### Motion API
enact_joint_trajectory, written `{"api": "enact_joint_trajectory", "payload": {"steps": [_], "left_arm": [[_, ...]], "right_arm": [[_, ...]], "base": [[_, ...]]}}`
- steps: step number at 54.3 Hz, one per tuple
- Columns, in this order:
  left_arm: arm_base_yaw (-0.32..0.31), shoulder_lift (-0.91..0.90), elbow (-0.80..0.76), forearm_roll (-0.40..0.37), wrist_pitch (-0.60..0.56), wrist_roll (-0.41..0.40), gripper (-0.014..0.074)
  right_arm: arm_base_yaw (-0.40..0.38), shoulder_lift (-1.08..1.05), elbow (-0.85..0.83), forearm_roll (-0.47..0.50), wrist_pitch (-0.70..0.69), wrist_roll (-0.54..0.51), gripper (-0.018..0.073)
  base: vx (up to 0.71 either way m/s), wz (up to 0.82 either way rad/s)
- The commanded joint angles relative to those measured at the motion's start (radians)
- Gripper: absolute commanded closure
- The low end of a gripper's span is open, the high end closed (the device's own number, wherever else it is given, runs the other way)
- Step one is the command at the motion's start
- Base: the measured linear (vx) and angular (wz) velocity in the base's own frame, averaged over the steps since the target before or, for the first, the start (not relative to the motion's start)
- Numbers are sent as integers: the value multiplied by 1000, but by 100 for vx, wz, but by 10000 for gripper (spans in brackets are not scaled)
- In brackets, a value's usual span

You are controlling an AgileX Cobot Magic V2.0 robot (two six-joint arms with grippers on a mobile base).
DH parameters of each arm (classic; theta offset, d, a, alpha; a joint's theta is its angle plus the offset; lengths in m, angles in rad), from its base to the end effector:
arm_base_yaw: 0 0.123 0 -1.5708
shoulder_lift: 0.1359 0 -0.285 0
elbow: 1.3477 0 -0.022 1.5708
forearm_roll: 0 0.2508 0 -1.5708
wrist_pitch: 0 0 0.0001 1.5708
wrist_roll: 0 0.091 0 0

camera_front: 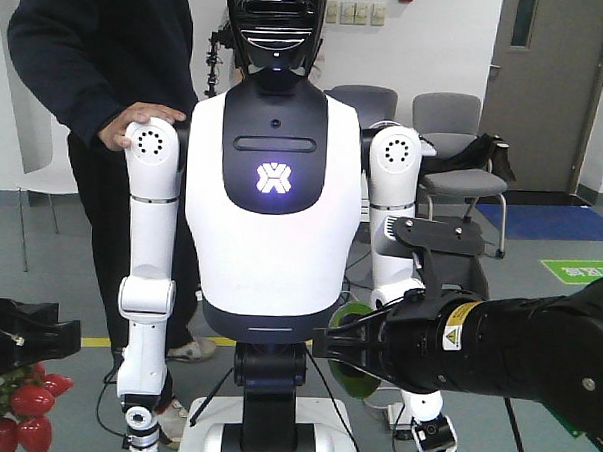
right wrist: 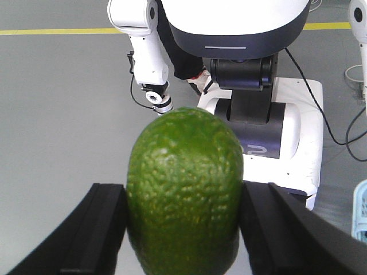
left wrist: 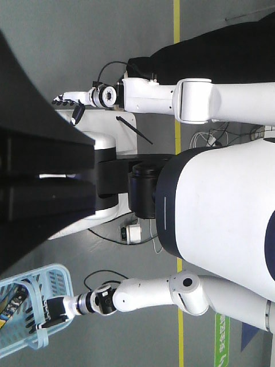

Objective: Pick snacks and fruit into basket
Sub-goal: 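Drive the base toward the humanoid holding the light blue basket, then move the right gripper with the lime down over the blue basket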

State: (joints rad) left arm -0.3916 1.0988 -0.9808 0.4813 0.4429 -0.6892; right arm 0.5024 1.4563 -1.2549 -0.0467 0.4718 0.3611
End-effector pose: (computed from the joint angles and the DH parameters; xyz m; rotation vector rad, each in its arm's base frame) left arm 0.2273 -0.0743 0.3692 0.0147 1.9968 -0.2131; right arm 0.2933 0.1589 0.3508 -0.1877 2.1830 0.4485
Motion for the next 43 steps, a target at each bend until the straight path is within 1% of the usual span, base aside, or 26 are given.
{"api": "enact_joint_trajectory", "payload": {"steps": [1,37,43], "left_arm": [[1,-21,-30,18,-69,1,602],[1,-21,-30,18,-70,1,602],[1,-21,-30,18,-70,1,602]], "right_arm": [[-1,-35,-34,-12,-77,-7,569],[-1,-35,-34,-9,-74,-7,569],[-1,-35,-34,8,-67,-8,569]], "base": [[0,0],[0,0],[0,0]]}}
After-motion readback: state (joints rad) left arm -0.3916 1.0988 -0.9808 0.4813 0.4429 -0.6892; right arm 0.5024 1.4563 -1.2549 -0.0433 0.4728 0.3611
